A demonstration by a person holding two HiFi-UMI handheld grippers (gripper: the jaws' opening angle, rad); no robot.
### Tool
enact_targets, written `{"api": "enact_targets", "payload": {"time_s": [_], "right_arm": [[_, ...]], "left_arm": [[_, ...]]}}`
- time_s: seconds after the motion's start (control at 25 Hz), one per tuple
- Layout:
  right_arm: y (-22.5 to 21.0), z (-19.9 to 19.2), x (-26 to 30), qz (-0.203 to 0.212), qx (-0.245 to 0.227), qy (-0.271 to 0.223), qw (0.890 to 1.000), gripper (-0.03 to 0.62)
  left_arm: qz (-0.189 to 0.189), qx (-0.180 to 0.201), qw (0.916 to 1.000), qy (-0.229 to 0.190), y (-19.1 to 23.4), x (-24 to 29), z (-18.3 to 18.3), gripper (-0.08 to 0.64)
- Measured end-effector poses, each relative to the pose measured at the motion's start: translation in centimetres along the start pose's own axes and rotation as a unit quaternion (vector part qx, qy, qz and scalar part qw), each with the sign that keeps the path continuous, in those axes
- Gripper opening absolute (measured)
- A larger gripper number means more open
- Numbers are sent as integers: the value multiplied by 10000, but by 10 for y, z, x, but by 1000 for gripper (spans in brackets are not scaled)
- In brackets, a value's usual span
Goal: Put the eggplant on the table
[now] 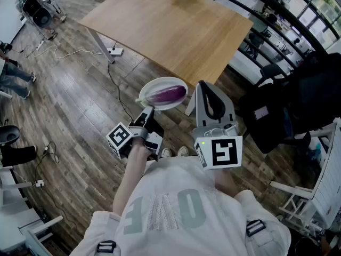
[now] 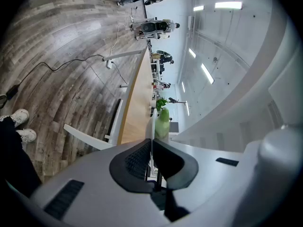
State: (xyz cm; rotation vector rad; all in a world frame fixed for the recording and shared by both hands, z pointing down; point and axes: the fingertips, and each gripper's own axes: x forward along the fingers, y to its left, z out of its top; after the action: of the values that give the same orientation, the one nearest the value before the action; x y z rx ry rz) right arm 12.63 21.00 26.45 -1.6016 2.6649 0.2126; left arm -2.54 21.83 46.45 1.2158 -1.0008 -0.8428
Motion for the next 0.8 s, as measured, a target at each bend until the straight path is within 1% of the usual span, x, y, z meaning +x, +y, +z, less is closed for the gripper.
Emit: {"api": "enact_targets", "payload": {"time_s": [0.2, 0.36, 0.48, 0.6, 0.8], "right_arm": [[-6, -6, 3, -5, -28, 50, 10000, 17], [-3, -14, 1, 90, 2, 114, 9999, 17], [-10, -14, -4, 95, 55, 22, 9999, 17], [-20, -14, -13, 124, 53, -122, 9998, 17], [-25, -27, -24, 370, 231, -86, 9990, 17]], "left_arm": [[10, -83, 9999, -63, 1, 5, 1, 20], [84, -10, 9998, -163, 7, -3, 3, 20], [79, 2, 9997, -229, 11, -1, 6, 20], [-7, 4, 9990, -436, 6, 2, 14, 20], [-211, 62, 9961, -851, -8, -1, 35, 20]]}}
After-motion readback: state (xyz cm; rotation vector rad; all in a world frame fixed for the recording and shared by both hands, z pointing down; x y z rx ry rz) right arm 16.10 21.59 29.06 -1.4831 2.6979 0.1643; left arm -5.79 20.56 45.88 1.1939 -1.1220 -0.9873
